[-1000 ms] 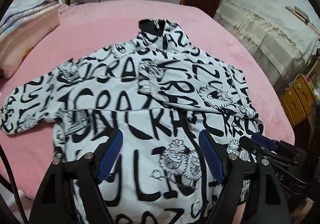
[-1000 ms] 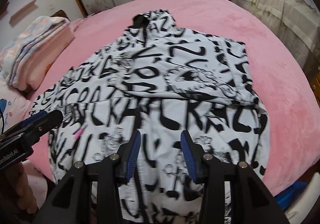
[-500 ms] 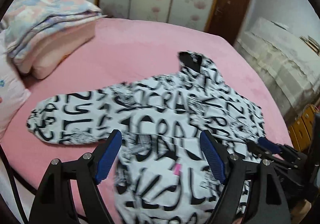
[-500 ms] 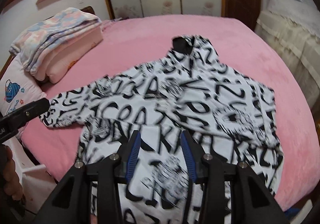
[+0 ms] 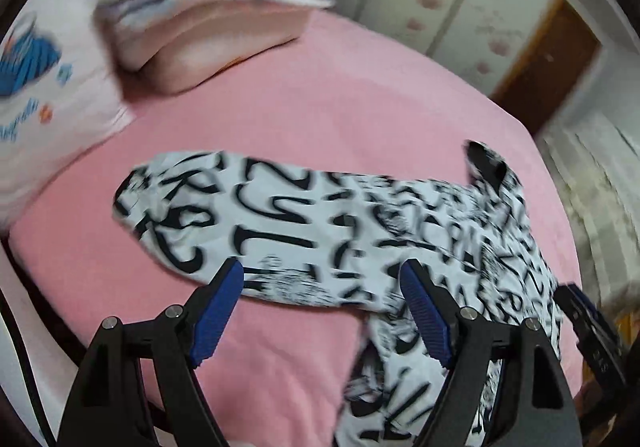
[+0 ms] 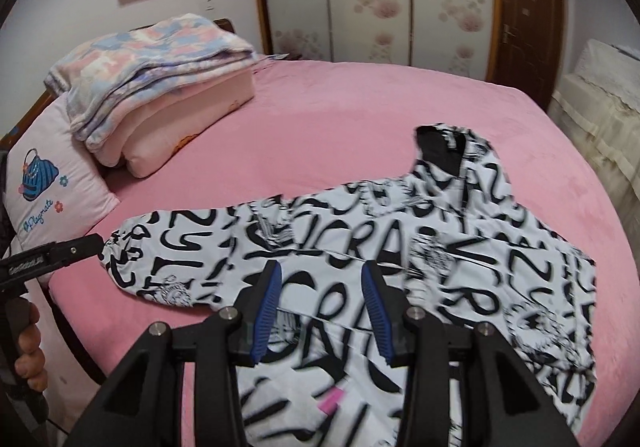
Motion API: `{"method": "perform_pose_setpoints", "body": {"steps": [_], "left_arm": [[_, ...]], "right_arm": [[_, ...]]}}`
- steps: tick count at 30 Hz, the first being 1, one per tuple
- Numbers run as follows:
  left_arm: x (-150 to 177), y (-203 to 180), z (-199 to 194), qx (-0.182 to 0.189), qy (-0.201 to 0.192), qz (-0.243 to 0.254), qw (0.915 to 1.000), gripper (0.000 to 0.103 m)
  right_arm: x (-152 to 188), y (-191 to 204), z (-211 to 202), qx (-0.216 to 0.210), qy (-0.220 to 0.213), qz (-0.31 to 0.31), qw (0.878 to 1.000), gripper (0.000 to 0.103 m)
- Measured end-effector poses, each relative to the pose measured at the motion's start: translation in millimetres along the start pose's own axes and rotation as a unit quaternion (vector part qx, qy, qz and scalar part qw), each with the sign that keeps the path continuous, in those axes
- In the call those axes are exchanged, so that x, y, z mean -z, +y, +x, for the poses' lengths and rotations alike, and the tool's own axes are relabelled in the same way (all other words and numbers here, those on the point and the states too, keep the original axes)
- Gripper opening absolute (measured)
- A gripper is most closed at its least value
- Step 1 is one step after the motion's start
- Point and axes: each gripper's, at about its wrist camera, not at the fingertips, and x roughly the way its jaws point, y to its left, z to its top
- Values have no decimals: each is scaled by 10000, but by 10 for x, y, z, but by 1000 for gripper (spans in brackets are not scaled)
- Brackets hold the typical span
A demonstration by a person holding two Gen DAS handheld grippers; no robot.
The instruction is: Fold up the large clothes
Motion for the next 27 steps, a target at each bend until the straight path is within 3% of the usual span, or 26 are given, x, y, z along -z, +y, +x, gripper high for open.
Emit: {"method": "perform_pose_setpoints", "body": {"steps": [5, 9, 13, 17, 23, 27], "left_arm": [[-182, 606, 389, -350, 240, -566, 9975, 79], [-286, 1087, 783, -602, 616, -1077, 9904, 79], [-280, 1531, 1114, -785, 868, -1701, 9785, 79], [-226, 1888, 1337, -960, 1099, -2441, 9587, 79], [-235, 2111, 1513, -1152, 1130, -2846, 9450, 79], [-195, 2162, 1784, -1195, 1572, -2894, 9366, 79]], "right_arm": [[-88, 272, 461, -78, 159, -123, 9998, 42], [-96, 421, 878, -103, 476, -139, 9987, 42], [-21, 543, 1137, -204, 695, -231, 9971, 42], [48, 633, 1316, -240, 836, -350, 9956, 42], [79, 700, 1519, -356, 1012, -285, 9938, 42], [143, 732, 1556, -444, 1078, -276, 9928, 42]]}}
